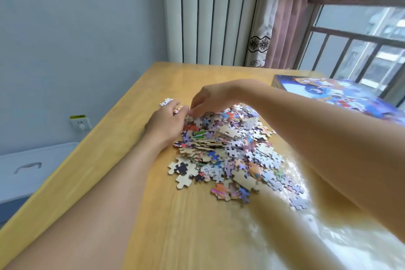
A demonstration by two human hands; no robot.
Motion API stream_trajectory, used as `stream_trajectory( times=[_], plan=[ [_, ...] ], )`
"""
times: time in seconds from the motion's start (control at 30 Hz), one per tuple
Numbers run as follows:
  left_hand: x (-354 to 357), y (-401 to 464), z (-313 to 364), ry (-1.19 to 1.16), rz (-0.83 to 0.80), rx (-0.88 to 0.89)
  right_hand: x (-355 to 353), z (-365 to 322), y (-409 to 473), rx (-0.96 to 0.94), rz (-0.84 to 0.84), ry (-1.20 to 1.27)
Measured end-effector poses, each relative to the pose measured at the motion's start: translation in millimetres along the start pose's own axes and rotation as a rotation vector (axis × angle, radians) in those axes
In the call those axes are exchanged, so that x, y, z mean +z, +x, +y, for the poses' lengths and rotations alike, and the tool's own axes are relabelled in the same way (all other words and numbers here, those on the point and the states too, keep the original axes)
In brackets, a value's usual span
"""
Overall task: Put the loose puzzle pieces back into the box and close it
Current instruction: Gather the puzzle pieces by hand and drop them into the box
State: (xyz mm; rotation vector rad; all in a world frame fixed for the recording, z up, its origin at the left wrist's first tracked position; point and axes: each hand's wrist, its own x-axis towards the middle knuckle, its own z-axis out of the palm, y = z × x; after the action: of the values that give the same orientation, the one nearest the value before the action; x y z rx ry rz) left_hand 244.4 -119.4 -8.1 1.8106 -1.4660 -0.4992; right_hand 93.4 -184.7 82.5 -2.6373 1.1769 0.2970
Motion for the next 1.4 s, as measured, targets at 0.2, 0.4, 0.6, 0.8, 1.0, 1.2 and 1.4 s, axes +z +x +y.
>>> stream_trajectory(
  times=[0.2,0.4,0.6,0.8,1.0,1.2,1.4],
  plan=[
    [6.1,-13.3,12.2,0.011,-0.090,0.122,5.8,-3.8,-90.6,0.150,0.113,0.086],
    [4.1,-16.0,12.1,0.034,-0.062,0.120,56.5,5.5,-106.7,0.201,0.150,0.160],
    [7.7,-14.6,14.2,-0.076,-0.042,0.141,69.2,23.3,-91.9,0.136,0.267,0.245],
    [10.9,-19.7,20.7,-0.129,-0.016,0.202,79.5,29.4,-85.9,0.158,0.440,0.182],
    [14.9,-20.2,21.3,-0.135,0.011,0.250,82.6,22.8,-78.4,0.145,0.428,0.160],
    [16.7,-20.8,21.5,-0.120,0.071,0.282,80.2,16.2,-81.8,0.152,0.619,0.055],
    [14.6,-26.2,24.5,-0.042,0.078,0.394,78.8,20.0,-85.0,0.181,0.706,0.127]
  ],
)
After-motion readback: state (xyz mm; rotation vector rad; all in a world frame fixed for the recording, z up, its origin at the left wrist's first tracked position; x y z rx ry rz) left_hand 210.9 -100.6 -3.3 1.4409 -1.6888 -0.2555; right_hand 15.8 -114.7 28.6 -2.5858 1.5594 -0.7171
